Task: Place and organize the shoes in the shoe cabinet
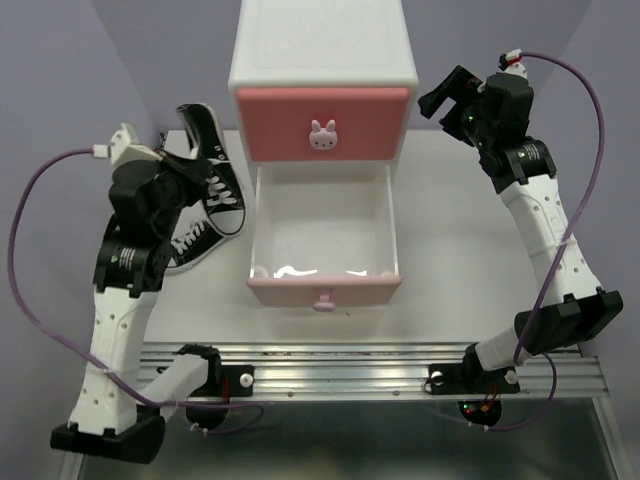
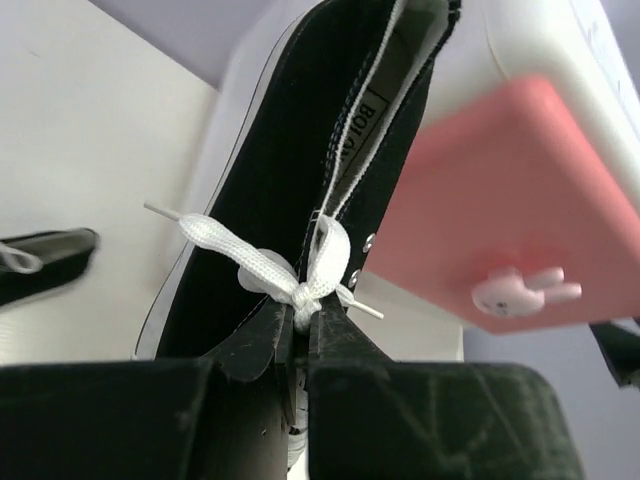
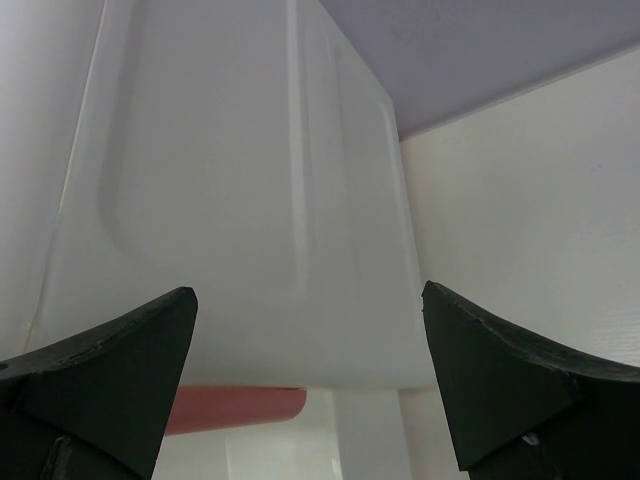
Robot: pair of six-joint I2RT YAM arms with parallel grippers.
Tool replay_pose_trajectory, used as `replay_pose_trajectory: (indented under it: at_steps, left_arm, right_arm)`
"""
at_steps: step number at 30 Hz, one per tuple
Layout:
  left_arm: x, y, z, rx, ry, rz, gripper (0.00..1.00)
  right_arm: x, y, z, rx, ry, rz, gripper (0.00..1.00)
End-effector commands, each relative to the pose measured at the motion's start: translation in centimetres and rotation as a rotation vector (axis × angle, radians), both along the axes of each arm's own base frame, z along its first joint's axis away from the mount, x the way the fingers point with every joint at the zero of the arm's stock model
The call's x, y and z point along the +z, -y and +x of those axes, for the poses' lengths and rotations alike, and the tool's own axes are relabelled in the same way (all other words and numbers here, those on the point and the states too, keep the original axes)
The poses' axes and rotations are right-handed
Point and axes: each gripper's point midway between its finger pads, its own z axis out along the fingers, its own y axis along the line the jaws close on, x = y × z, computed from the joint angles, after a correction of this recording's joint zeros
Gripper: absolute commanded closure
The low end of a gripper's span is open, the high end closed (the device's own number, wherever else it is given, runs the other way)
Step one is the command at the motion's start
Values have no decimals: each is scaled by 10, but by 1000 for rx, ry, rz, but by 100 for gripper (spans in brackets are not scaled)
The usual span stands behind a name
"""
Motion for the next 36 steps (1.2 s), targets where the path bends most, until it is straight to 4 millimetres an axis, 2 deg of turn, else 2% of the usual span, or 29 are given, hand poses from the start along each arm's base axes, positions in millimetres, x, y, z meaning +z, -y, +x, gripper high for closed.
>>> replay_pose_trajectory:
  at_steps: [1, 3, 4, 6, 7, 14, 17, 18, 23, 30, 32, 36]
  left_arm:
    - [54, 53, 10, -66, 155, -44, 100]
    - [58, 72, 10, -77, 166, -57, 100]
    - [53, 91, 6, -88, 150, -69, 100]
    - [46, 107, -1, -103, 133, -72, 100]
    - [40, 121, -7, -127, 112, -89, 100]
    - [4, 153, -19, -199, 39, -45, 100]
    - [-13, 158, -24, -236, 18, -17, 100]
    - [-25, 159, -26, -249, 1, -2, 100]
    - [-60, 175, -31, -325, -56, 45, 100]
    - [-89, 170, -36, -330, -97, 110, 100]
    - [-103, 167, -37, -323, -128, 137, 100]
    - [-121, 173, -34, -344, -160, 187, 100]
  right_arm:
    - [28, 6, -9, -25, 92, 5, 0]
    - [28, 8, -12, -30, 94, 0, 0]
    - [28, 11, -14, -38, 97, -13, 0]
    - [29, 14, -16, -47, 101, -25, 0]
    - [29, 16, -17, -55, 102, -34, 0]
    - [30, 20, -24, -59, 108, -65, 0]
    - [27, 20, -26, -53, 104, -71, 0]
    - [26, 20, -26, -50, 103, -71, 0]
    - [23, 17, -25, -35, 97, -76, 0]
    - [16, 13, -26, -16, 81, -70, 0]
    - [15, 13, -26, -13, 80, -68, 0]
    - [13, 13, -24, -13, 77, -77, 0]
